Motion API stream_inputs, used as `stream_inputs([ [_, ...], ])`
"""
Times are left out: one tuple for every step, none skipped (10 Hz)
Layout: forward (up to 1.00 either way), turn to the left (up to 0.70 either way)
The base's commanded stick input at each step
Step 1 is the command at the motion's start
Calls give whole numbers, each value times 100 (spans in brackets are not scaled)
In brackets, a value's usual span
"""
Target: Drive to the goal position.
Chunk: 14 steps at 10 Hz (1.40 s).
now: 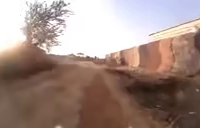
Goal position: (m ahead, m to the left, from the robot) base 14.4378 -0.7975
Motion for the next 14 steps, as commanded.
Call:
stream_inputs([
  [69, 0],
  [69, 0],
  [69, 0],
  [69, 0],
  [69, 0],
  [69, 0],
  [69, 0],
  [69, 0],
  [69, 0],
  [69, 0],
  [69, 0],
  [69, 0],
  [70, 0],
  [70, 0],
])
